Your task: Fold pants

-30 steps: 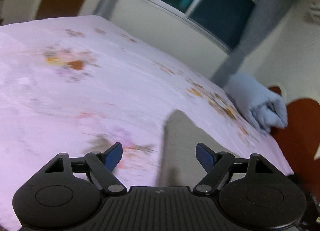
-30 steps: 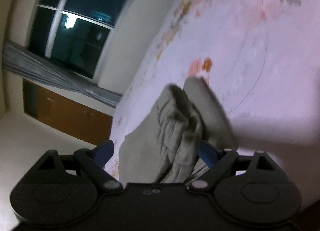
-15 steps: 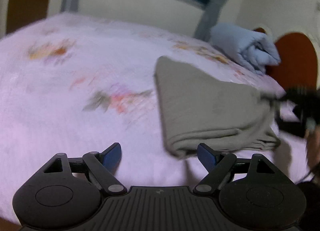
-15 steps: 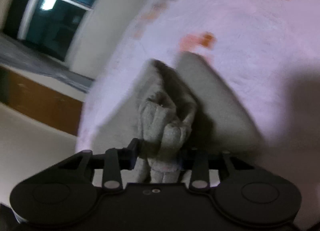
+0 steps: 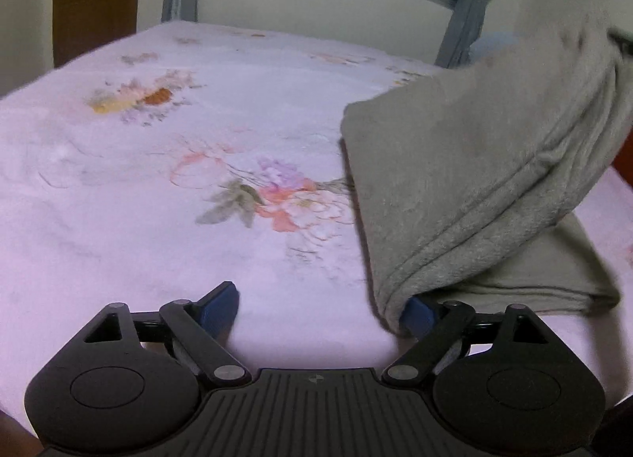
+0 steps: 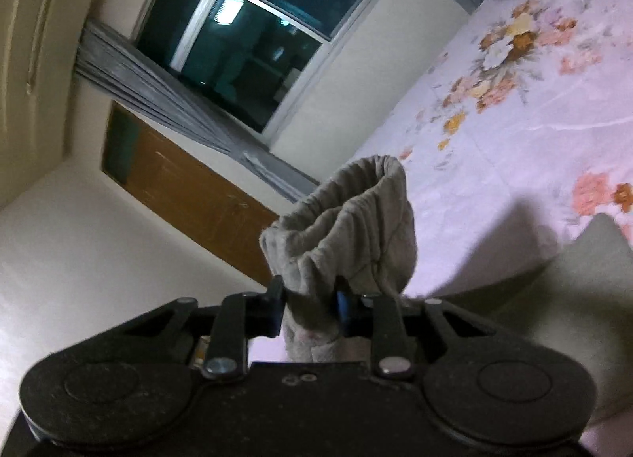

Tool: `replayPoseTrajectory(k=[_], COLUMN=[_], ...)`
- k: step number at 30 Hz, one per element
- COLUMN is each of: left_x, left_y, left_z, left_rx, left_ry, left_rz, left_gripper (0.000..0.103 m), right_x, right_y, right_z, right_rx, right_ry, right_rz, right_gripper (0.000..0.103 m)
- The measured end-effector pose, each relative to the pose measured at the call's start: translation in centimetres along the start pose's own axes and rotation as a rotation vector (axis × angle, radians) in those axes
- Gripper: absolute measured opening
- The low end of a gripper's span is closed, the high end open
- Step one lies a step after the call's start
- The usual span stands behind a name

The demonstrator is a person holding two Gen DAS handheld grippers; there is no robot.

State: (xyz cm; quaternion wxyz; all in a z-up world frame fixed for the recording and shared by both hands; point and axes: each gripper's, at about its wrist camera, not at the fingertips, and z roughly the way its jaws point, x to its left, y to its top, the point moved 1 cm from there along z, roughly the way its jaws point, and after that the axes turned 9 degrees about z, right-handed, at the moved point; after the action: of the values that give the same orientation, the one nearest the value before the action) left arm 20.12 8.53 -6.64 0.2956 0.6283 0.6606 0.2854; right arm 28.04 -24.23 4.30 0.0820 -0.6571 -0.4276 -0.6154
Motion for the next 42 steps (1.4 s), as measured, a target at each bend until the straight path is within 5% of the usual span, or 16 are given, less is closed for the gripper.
replayPoseTrajectory(k=[7,9,12,13,14,15,23,27,29,30,38,42], left_x=[-0.1,-0.1,0.1,0.1,0.1,0.3,0.3,-0.2,-0.8,-1.1,-2.5,-0.8], left_y=[-0.1,0.0,-0.2,-0.3,-0.4,-0.4,-0.6,-0.7,-0.7,-0.7,-0.2,0.0], left_z=[1.0,0.6,-0.3,-0.6,-0.9,-0.9,-0.9,-1.0,-1.0,-1.0,0.9,0.7], left_rx=[0.042,0.037,-0.004,-0.009,-0.015,-0.018,-0.015,-0.014,-0.011,-0.01,0.042,0.021], left_ry=[-0.002,-0.002,-0.019,-0.026,-0.028,-0.032,-0.043,-0.062,-0.084,-0.088,-0.026,-0.023], left_rz=[0.038,0.027,-0.005,-0.013,-0.02,-0.026,-0.031,-0.005,0.029,0.049,0.11,-0.004], left_gripper=[0.094,0.094,0.094,0.094,0.094,0.094,0.094,0.094,0.094,0.094,0.094,0.095], right_x=[-14.0,-16.6,-15.8,-15.4,-15.0,-14.7,-15.5,-14.1,-13.5,-13.1,-5.1,-1.9], right_y=[-2.1,-2.9,-2.2,-1.9,-1.9,-1.9,-3.5,-3.8,-3.6,-3.6,-1.8,-0.9], right_z=[-2.9,-4.0,-5.0,-5.2,-5.7,-6.0,-2.8,0.3,1.3,1.4,1.7,1.1], right_rx=[0.001,-0.004,-0.043,-0.047,-0.064,-0.088,-0.001,0.014,0.027,0.032,0.006,-0.02], right_ry=[-0.272,-0.256,-0.229,-0.221,-0.22,-0.219,-0.168,-0.275,-0.288,-0.246,-0.06,0.014], right_rz=[0.175,0.269,0.291,0.289,0.278,0.265,0.402,0.383,0.347,0.329,0.12,0.052], right_gripper=[0.015,0.016,0.039,0.069,0.083,0.087,0.075,0.077,0.026,0.023,0.022,0.022])
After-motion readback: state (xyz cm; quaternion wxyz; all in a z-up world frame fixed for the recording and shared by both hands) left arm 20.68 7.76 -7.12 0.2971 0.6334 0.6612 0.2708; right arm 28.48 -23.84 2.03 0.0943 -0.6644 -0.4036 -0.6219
